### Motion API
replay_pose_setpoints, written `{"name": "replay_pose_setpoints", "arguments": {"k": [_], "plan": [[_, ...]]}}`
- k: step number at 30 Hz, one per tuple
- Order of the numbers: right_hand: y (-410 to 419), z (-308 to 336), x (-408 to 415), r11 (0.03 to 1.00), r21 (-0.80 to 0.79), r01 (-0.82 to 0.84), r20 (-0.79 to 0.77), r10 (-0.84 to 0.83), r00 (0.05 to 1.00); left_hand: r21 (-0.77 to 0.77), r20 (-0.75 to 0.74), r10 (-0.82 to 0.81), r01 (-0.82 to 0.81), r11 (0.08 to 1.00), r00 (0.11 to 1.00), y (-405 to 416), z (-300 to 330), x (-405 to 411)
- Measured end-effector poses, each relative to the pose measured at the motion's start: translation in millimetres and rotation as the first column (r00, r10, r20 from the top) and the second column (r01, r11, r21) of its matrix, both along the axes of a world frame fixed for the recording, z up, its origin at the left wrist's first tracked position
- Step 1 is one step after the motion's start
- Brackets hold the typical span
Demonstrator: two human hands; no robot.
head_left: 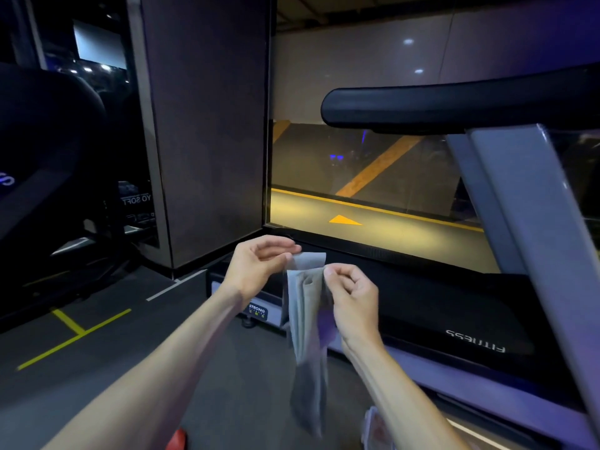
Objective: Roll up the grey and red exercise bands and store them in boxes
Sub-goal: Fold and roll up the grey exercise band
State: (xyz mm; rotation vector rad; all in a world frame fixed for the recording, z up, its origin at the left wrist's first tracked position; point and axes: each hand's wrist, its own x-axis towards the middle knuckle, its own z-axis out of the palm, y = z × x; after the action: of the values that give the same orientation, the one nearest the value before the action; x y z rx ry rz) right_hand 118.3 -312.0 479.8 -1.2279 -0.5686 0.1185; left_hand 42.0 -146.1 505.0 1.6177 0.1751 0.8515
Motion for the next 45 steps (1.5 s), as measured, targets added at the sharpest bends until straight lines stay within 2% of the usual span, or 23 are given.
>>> {"name": "replay_pose_setpoints", "arguments": {"k": [5, 14, 20, 23, 32, 36, 40, 45], "plan": [[2.2, -2.6, 1.2, 0.989, 0.006, 0.149, -0.006, -0.149, 0.989, -0.079, 0.013, -0.058, 0.059, 0.995, 0.998, -16.6, -7.0, -0.2], [-3.2, 1.9, -3.3, 0.981, 0.032, 0.192, 0.056, -0.194, 0.979, -0.092, 0.031, -0.075, 0.077, 0.993, 0.997, -29.7, -6.1, -7.5], [1.1, 0.3, -1.1, 0.969, -0.005, 0.248, -0.008, -0.248, 0.969, -0.157, 0.061, -0.124, 0.132, 0.979, 0.99, -37.7, -3.6, -13.1], [3.1, 3.0, -2.5, 0.952, -0.027, 0.304, -0.027, -0.304, 0.952, -0.087, 0.069, -0.143, 0.149, 0.985, 0.987, -45.4, -3.3, -17.6], [12.1, 9.5, -5.4, 0.889, -0.107, 0.445, -0.034, -0.451, 0.892, 0.09, 0.03, -0.024, 0.021, 0.996, 0.999, -66.7, -14.8, -16.6], [15.5, 13.2, -11.5, 0.86, -0.155, 0.486, -0.014, -0.494, 0.869, 0.1, 0.05, 0.075, -0.08, 0.992, 0.996, -71.8, -16.2, -14.1], [16.9, 16.5, -15.4, 0.842, -0.179, 0.509, -0.005, -0.519, 0.855, 0.115, 0.055, 0.081, -0.087, 0.99, 0.995, -73.7, -16.8, -14.8], [15.7, 16.4, -16.9, 0.86, -0.176, 0.479, 0.018, -0.484, 0.875, 0.169, 0.063, 0.16, -0.169, 0.971, 0.985, -71.7, -16.0, -14.6]]}}
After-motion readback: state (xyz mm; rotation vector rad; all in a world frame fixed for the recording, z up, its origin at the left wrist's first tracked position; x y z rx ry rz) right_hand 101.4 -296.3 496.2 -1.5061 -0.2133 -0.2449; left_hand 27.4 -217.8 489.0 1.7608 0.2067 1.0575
